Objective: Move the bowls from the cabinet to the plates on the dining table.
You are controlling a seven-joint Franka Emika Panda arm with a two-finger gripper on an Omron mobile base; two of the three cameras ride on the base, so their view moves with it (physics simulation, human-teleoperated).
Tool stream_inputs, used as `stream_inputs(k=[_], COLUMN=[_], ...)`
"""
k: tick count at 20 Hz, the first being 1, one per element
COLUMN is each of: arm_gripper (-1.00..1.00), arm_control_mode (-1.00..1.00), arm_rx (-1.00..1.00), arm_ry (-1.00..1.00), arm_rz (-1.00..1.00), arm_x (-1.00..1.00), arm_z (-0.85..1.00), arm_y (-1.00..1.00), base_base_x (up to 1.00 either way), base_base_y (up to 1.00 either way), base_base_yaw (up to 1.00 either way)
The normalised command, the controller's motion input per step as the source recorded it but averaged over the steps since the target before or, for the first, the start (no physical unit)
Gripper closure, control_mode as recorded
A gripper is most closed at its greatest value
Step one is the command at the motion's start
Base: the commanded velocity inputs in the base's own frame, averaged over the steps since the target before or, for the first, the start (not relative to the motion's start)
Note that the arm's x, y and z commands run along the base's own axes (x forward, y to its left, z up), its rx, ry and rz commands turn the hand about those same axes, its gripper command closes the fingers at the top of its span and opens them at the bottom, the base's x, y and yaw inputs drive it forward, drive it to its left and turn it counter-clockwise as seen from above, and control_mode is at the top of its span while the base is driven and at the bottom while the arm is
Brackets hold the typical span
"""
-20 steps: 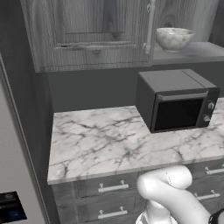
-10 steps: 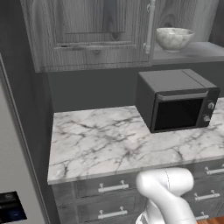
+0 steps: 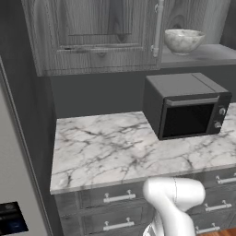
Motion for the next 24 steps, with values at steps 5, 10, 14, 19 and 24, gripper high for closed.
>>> stream_inputs(k=[5,10,14,19,24], arm_gripper=[-1.00,-1.00,-1.00,-1.00,-1.00], arm_control_mode=[-1.00,-1.00,-1.00,-1.00,-1.00], arm_rx=[-0.10,-0.05,0.09,0.26,0.30], arm_ry=[0.00,0.00,0.00,0.06,0.08], arm_rz=[0.02,0.02,0.00,0.00,0.00], arm_x=[-0.07,0.00,0.07,0.48,0.50], arm_z=[0.00,0.00,0.00,-0.01,-0.09], arm_y=[1.00,0.99,0.64,0.31,0.14], base_base_x=[0.00,0.00,0.00,0.00,0.00], base_base_y=[0.00,0.00,0.00,0.00,0.00], base_base_yaw=[0.00,0.00,0.00,0.00,0.00])
